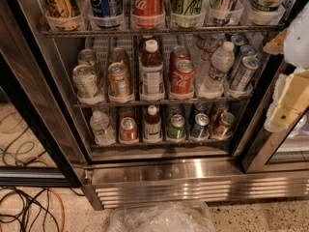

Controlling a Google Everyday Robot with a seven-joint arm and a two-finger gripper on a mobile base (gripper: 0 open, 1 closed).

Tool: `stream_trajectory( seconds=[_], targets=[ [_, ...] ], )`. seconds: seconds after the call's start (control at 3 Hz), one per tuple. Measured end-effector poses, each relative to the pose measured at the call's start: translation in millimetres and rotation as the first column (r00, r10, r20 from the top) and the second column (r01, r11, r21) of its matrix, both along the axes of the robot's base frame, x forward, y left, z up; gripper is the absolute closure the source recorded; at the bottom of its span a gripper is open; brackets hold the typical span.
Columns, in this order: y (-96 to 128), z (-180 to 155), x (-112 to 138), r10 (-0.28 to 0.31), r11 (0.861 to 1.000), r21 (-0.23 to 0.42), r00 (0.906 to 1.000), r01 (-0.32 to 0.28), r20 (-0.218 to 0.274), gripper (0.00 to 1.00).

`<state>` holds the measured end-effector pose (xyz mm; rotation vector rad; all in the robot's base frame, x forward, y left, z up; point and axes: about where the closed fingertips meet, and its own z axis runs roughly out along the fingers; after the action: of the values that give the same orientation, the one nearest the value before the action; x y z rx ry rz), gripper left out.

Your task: Pick redbull can from middle shelf of fridge

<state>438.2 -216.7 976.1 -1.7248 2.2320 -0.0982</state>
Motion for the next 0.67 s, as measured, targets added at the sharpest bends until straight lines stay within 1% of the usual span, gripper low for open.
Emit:
stream_trajectory(
  seconds=[0.33,0.67],
  targets=[
    [0.0,0.0,0.0,0.000,1.000,0.000,1.0000,0.000,0.000,0.00],
    [3.3,-4.9,-3.5,-0.011,0.999,0.047,0.9987,0.009,0.050,0.00]
  ],
)
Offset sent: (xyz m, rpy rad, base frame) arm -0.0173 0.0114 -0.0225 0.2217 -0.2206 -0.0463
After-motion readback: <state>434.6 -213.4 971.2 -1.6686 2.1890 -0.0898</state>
